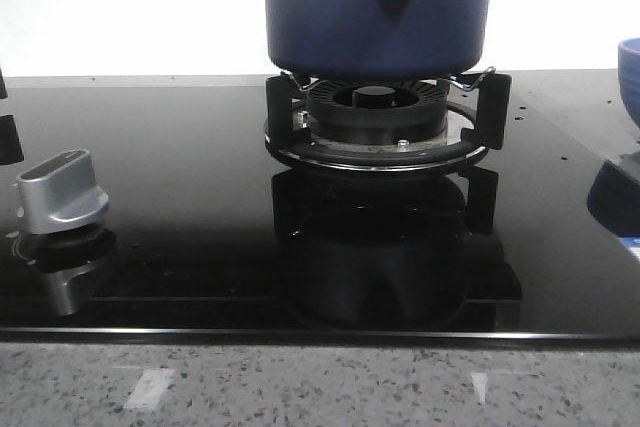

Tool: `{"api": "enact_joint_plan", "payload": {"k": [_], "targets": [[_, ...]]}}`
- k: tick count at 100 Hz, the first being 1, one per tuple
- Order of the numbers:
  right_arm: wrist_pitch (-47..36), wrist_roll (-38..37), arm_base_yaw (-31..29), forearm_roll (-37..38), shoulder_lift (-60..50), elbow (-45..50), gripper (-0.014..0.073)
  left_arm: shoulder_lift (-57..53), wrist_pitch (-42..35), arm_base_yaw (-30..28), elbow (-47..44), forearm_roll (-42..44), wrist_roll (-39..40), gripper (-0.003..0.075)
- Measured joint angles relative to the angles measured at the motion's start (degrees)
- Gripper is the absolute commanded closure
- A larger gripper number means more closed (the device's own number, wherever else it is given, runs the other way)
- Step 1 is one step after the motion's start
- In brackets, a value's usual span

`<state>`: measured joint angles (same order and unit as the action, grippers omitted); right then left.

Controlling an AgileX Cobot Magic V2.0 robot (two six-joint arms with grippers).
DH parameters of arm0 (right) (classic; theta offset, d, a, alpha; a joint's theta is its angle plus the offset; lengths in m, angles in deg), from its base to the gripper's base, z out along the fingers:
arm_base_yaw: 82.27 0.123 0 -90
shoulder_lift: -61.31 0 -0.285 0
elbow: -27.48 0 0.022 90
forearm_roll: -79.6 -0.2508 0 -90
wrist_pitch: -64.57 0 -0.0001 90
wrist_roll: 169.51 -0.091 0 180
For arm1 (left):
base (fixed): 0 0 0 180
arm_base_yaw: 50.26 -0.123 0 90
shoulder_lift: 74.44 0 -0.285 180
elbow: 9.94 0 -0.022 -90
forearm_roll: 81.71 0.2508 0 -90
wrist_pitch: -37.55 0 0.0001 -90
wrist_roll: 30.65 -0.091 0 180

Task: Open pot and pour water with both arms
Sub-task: 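Grasp the blue lid knob with the left gripper and lift the lid, then move the right gripper to the light blue bowl rim and grasp it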

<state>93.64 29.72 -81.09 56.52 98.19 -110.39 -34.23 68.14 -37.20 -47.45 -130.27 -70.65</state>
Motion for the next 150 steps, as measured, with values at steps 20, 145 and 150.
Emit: {"api": "enact_joint_plan", "payload": {"k": [20,145,150], "targets": [[0.0,0.2,0.1,0.1,0.0,-0.8,0.0160,9.2,-2.8,5.4,2.3,-11.5,-12.2,0.0355],[1.7,-3.7,0.1,7.1,1.1,-1.5,0.0160,61.9,9.8,13.6,38.2,-44.3,-53.9,0.0247],[1.8,-3.7,0.1,7.1,1.1,-1.5,0.0160,62.8,9.8,13.7,38.7,-44.6,-54.2,0.0247]]}}
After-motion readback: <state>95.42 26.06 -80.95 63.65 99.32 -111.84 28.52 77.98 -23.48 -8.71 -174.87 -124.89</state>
